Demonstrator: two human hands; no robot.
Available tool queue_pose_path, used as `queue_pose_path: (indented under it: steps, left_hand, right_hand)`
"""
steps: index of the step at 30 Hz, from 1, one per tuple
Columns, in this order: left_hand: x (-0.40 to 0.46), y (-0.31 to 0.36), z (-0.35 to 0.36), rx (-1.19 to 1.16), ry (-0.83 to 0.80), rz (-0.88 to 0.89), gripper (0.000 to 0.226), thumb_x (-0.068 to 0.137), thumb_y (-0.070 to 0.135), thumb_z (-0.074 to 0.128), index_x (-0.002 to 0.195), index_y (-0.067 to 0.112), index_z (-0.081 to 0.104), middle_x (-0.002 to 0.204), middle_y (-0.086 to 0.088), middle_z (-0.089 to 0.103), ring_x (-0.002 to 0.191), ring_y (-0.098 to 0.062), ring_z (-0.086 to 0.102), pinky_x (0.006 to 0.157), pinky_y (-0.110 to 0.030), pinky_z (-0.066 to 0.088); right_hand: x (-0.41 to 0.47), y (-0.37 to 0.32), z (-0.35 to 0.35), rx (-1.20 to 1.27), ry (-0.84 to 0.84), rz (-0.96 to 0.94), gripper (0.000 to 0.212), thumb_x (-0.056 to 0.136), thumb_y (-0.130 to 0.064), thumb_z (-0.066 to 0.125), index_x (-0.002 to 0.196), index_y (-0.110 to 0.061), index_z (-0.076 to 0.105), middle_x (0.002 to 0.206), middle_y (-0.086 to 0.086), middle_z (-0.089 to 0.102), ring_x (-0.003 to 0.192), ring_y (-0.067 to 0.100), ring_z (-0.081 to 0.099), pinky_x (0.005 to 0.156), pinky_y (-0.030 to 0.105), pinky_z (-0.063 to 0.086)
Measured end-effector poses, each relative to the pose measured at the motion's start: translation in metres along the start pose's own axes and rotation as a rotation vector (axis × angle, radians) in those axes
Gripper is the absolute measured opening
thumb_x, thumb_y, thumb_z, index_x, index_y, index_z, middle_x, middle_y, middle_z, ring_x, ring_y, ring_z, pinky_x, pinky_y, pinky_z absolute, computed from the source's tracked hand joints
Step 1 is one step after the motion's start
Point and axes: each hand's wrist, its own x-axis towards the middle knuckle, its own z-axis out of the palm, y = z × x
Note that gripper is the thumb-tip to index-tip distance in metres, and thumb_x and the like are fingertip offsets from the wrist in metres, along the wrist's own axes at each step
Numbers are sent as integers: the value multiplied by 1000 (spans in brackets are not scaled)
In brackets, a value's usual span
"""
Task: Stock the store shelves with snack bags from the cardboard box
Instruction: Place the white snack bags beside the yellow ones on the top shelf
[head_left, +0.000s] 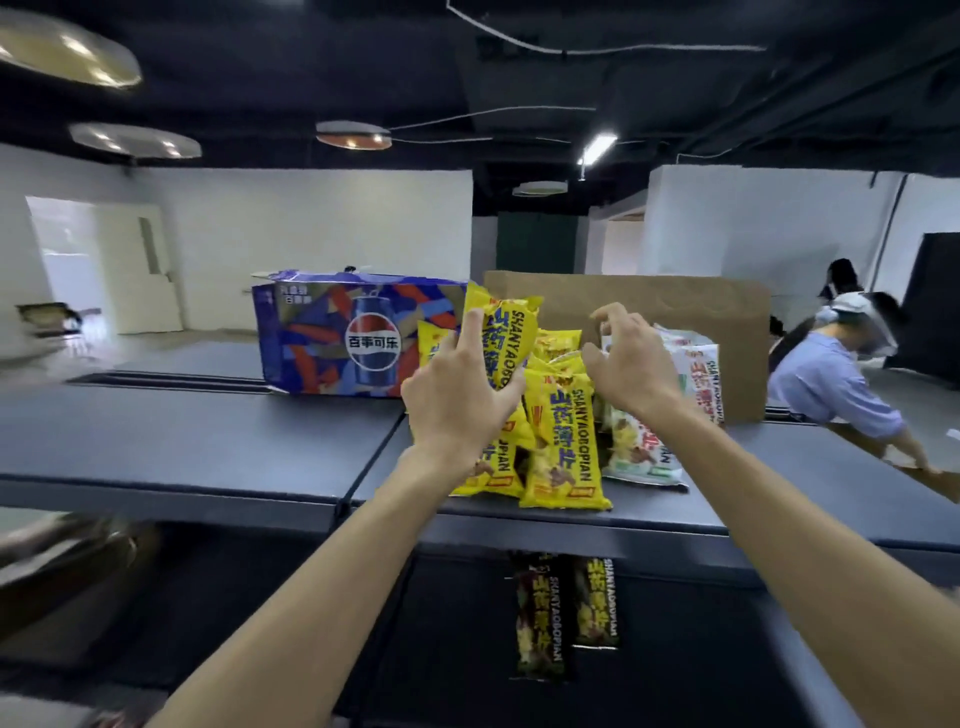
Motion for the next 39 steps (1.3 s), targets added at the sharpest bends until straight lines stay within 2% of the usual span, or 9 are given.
queue_pose_path:
  steps: [3, 7, 13, 16, 19, 23, 32, 36, 39]
  left_hand:
    - [11, -39, -2, 22, 27, -57, 69, 84, 61, 58, 138, 23, 37, 108, -3, 65, 88, -31, 66, 59, -34, 39]
    - [28, -86, 6, 7, 48, -167, 69, 84, 57, 61, 138, 23, 37, 112, -5, 63, 89, -35, 66, 61, -37, 42]
    - [38, -126, 52, 167, -60, -130, 65, 88, 55, 56, 139, 20, 33, 109, -7, 62, 82, -31, 68, 55, -32, 39]
    - [46, -129, 78, 195, -104, -124, 67, 90, 54, 54, 139, 17, 29, 109, -6, 61, 82, -29, 68, 55, -33, 41]
    - [51, -124, 103, 209, -125, -81, 73, 89, 55, 53, 142, 13, 26, 110, -5, 60, 82, -27, 68, 53, -32, 40]
    - [56, -126, 127, 226, -128, -30, 76, 90, 57, 52, 146, 14, 24, 109, -5, 59, 82, -24, 67, 52, -32, 45]
    - [60, -134, 140, 221, -154, 42, 75, 89, 53, 58, 145, 14, 26, 110, -8, 58, 84, -27, 65, 54, -32, 41]
    - [46, -134, 147, 206, -191, -6, 77, 90, 53, 57, 145, 12, 23, 112, -9, 55, 85, -27, 64, 53, -32, 39]
    - [41, -132, 151, 163, -228, -50, 78, 92, 51, 53, 148, 12, 15, 124, -14, 49, 96, -30, 61, 58, -36, 48]
  right_hand:
    - [-5, -21, 14, 18, 12, -23, 34, 93, -24, 52, 127, -19, 49, 121, 7, 53, 102, 26, 55, 83, 41, 49]
    - [-12, -42, 26, -20, 58, -82, 35, 94, -22, 52, 128, -17, 49, 125, 9, 50, 106, 28, 54, 81, 36, 44]
    - [-15, -56, 34, 7, 134, -128, 34, 93, -21, 57, 126, -17, 51, 123, 6, 49, 107, 26, 51, 87, 43, 47]
    - [-18, -57, 36, 47, 160, -132, 33, 92, -20, 59, 124, -18, 52, 115, -1, 45, 104, 23, 51, 90, 47, 46]
    - [-21, -51, 35, 54, 154, -130, 32, 91, -19, 60, 122, -20, 53, 114, -5, 43, 108, 21, 52, 91, 41, 45]
    - [-30, -33, 28, 30, 148, -89, 32, 91, -18, 61, 122, -20, 54, 122, -1, 47, 114, 21, 50, 90, 29, 34]
    - [-51, -5, 17, 39, 177, 30, 27, 91, -18, 63, 117, -23, 56, 118, -1, 48, 102, 13, 47, 84, 25, 32]
    - [-63, 1, 22, 33, 134, 68, 25, 92, -19, 63, 116, -24, 56, 120, 0, 48, 109, 15, 47, 83, 22, 30]
    - [-69, 3, 23, 39, 119, 64, 26, 91, -20, 64, 116, -24, 56, 124, 0, 50, 115, 15, 47, 85, 21, 31]
